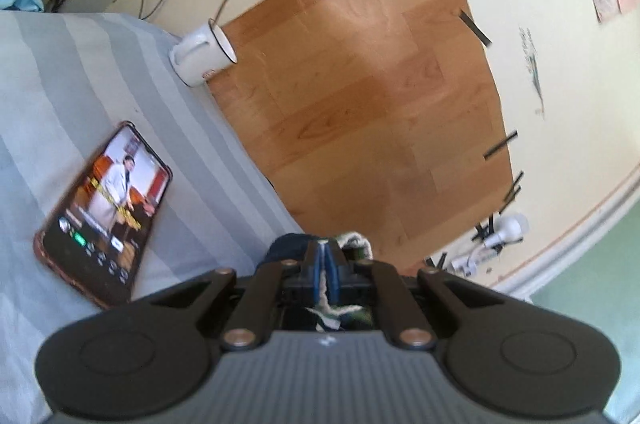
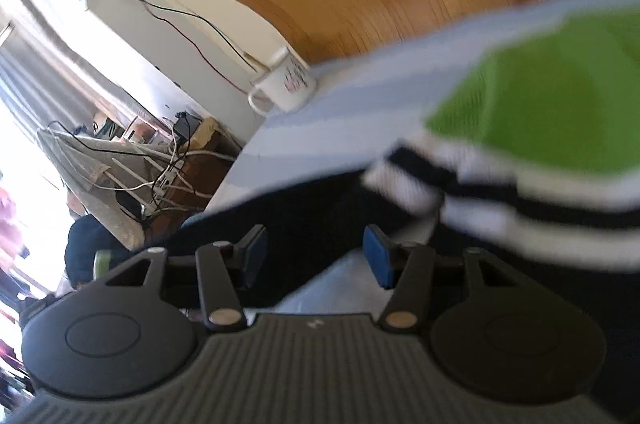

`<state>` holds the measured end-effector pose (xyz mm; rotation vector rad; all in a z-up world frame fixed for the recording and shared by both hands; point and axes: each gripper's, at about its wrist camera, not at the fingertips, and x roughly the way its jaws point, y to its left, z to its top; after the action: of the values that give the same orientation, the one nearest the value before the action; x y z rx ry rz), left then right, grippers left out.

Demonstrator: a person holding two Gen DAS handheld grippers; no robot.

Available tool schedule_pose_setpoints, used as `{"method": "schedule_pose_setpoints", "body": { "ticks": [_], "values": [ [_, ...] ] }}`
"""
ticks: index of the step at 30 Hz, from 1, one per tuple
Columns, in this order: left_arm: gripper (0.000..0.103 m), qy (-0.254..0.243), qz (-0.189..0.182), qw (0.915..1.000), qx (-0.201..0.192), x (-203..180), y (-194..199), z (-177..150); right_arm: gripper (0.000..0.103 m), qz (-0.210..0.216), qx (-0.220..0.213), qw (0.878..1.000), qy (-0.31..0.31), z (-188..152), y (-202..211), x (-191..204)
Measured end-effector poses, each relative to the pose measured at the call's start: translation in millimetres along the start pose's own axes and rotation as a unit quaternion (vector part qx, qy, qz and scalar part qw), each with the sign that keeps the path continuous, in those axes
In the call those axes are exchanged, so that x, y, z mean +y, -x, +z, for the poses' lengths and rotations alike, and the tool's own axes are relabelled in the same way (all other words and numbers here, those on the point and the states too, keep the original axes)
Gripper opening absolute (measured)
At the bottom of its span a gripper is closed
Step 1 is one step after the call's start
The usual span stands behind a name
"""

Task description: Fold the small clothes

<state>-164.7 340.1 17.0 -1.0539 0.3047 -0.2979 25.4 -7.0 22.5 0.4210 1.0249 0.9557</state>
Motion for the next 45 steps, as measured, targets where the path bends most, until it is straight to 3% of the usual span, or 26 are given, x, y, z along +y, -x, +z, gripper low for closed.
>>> {"method": "schedule_pose_setpoints", "body": {
  "ticks": [3, 6, 7, 9, 11, 13, 14, 15, 22, 26, 29, 31, 34, 36, 38, 42, 45],
  "values": [
    [0.004, 0.005, -0.001, 1.0000, -0.006, 1, -1, 4, 0.057, -0.001, 0.015, 0.999, -0.042, -12, -17, -10],
    [0.004, 0.001, -0.001, 1.0000, -0.004, -5, 0, 5, 0.057, 0.028, 0.031, 0.994, -0.106, -21, -41, -20],
    [0.004, -0.003, -0.001, 1.0000, -0.004, -9, 0, 5, 0.053, 0.042, 0.029, 0.990, -0.128, -24, -49, -23],
    [0.004, -0.012, -0.003, 0.9999, -0.004, -16, 0, 5, 0.060, 0.073, 0.007, 0.986, -0.151, -27, -56, -20],
    [0.004, -0.022, -0.006, 0.9997, -0.002, -24, -2, 4, 0.061, 0.095, -0.012, 0.981, -0.168, -26, -61, -15],
    [0.004, -0.029, -0.008, 0.9995, 0.002, -30, -5, 4, 0.044, 0.115, 0.001, 0.977, -0.177, -24, -71, -8],
    [0.004, -0.031, -0.009, 0.9995, 0.003, -32, -5, 4, 0.018, 0.108, 0.007, 0.979, -0.171, -24, -73, -4],
    [0.004, -0.034, -0.010, 0.9994, 0.003, -34, -5, 4, 0.014, 0.102, 0.007, 0.983, -0.154, -24, -71, 1],
    [0.004, -0.040, 0.007, 0.9992, 0.002, -29, 7, -5, 0.011, 0.098, -0.100, 0.990, -0.021, -5, 28, 33],
    [0.004, -0.064, 0.050, 0.9962, 0.032, -25, 1, -18, 0.011, 0.058, -0.126, 0.988, 0.070, 3, 71, 58],
    [0.007, -0.097, 0.087, 0.9914, 0.018, -27, 6, -20, 0.011, 0.036, -0.117, 0.988, 0.094, 5, 74, 64],
    [0.017, -0.115, 0.094, 0.9888, 0.008, -35, 8, -22, 0.011, 0.031, -0.109, 0.990, 0.089, 6, 67, 57],
    [0.049, -0.161, 0.101, 0.9817, 0.012, -56, -5, -30, 0.011, 0.046, -0.094, 0.992, 0.066, 4, 54, 50],
    [0.064, -0.201, 0.102, 0.9740, 0.018, -72, -24, -42, 0.011, 0.058, -0.086, 0.993, 0.059, -2, 42, 49],
    [0.087, -0.251, 0.105, 0.9618, 0.027, -85, -48, -57, 0.011, 0.070, -0.076, 0.993, 0.050, -6, 31, 54],
    [0.092, -0.337, 0.124, 0.9317, 0.051, -100, -105, -83, 0.011, 0.079, -0.068, 0.994, 0.042, -3, 27, 58],
    [0.093, -0.364, 0.130, 0.9193, 0.075, -102, -141, -91, 0.011, 0.082, -0.062, 0.994, 0.031, 4, 28, 55]
  ]
}}
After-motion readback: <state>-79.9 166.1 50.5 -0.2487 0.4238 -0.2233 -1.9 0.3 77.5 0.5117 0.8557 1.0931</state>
